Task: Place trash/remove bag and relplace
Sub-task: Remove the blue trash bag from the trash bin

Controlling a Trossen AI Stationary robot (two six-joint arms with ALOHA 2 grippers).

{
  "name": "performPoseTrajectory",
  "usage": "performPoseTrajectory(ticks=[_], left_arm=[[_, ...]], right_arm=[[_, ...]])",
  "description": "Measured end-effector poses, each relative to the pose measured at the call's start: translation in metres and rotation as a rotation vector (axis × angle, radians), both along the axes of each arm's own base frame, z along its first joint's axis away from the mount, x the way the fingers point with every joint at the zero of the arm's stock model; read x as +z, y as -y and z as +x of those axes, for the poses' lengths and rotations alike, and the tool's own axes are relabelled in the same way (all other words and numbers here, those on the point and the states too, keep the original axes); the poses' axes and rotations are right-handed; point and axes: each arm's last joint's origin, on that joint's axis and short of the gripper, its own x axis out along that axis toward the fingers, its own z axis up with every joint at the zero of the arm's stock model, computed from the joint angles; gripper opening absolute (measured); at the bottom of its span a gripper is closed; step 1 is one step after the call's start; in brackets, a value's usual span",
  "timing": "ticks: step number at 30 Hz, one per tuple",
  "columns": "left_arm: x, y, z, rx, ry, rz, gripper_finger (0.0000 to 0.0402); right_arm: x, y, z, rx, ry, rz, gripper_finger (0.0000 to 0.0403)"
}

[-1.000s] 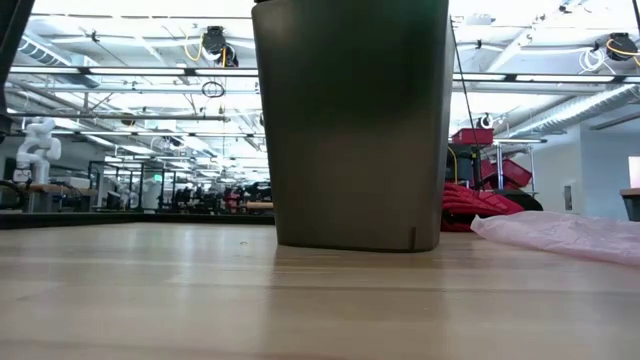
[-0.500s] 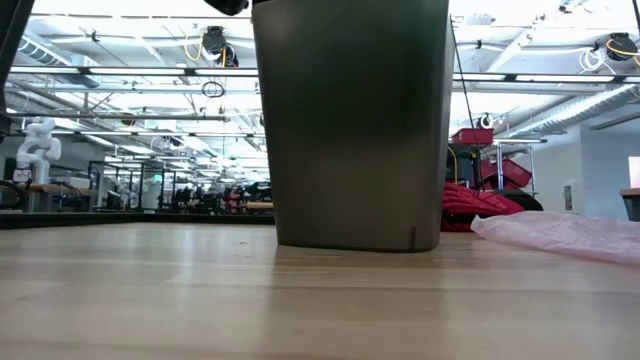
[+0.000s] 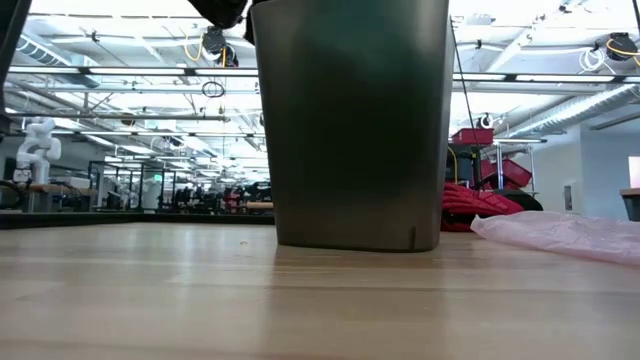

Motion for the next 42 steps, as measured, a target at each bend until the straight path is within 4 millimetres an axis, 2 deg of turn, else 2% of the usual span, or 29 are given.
performPoseTrajectory(ticks=[8, 12, 18, 22, 25, 28, 36, 42], left_arm=[[0.030, -0.019, -0.041, 0.113, 0.041, 0.004, 0.0000], [0.045, -0.024, -0.064, 0.166, 0.060, 0.029, 0.0000], [0.045, -0.032, -0.084, 0.239, -0.002, 0.034, 0.0000], [0.038, -0.035, -0.089, 0.296, -0.062, 0.040, 0.0000], [0.035, -0.038, -0.092, 0.329, -0.086, 0.037, 0.0000], [0.035, -0.042, -0.095, 0.344, -0.089, 0.034, 0.0000], [0.035, -0.059, -0.111, 0.420, -0.089, 0.033, 0.0000], [0.035, -0.072, -0.123, 0.513, -0.091, 0.043, 0.0000]], right_arm=[[-0.001, 0.003, -0.005, -0.008, -0.023, -0.005, 0.0133], [-0.002, 0.001, -0.020, -0.001, -0.095, -0.012, 0.0165], [-0.003, -0.010, -0.052, -0.006, -0.223, 0.003, 0.0174], [-0.013, -0.020, -0.062, 0.011, -0.365, 0.050, 0.0168], [-0.025, -0.035, -0.060, 0.031, -0.485, 0.038, 0.0165], [-0.034, -0.053, -0.055, 0.022, -0.572, -0.059, 0.0165], [-0.040, -0.102, -0.043, -0.099, -0.634, -0.357, 0.0164], [-0.062, -0.128, -0.009, -0.208, -0.726, -0.617, 0.0164]])
